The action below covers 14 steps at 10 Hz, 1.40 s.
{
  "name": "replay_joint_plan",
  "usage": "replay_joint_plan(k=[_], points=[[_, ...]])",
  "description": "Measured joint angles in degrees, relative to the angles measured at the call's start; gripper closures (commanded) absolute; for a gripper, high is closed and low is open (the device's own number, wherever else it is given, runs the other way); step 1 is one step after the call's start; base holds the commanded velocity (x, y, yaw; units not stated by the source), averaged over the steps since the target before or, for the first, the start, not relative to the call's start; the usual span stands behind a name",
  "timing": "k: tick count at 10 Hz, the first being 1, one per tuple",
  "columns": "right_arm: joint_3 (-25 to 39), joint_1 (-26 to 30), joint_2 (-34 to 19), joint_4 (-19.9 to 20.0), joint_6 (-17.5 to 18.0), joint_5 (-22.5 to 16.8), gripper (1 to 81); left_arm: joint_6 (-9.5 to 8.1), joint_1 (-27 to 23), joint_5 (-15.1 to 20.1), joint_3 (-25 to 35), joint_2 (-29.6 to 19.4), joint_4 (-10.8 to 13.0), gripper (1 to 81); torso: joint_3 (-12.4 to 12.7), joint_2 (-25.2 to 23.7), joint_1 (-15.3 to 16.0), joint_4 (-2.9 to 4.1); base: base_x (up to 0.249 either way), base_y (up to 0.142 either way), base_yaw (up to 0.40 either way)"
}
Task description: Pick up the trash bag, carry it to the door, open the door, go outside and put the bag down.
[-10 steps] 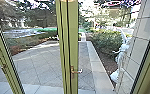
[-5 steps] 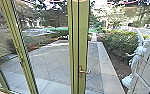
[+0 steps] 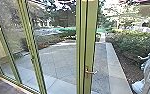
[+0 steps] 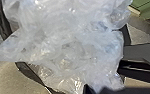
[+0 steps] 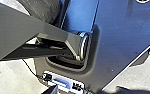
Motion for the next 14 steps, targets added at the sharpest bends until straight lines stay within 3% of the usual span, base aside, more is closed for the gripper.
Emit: replay_joint_plan(k=[5,14], points=[[0.0,-0.1,0.2,0.0,0.0,-0.1,1.0,0.0,0.0,0.0,-0.1,0.0,0.0,81.1,0.0,0.0,0.0,0.0,0.0,0.0,0.15],[0.0,0.1,0.7,0.0,0.0,-0.2,1.0,-0.09,0.1,0.2,-1.0,0.3,0.0,81.1,0.0,0.0,0.0,0.0,0.0,0.0,0.0]])
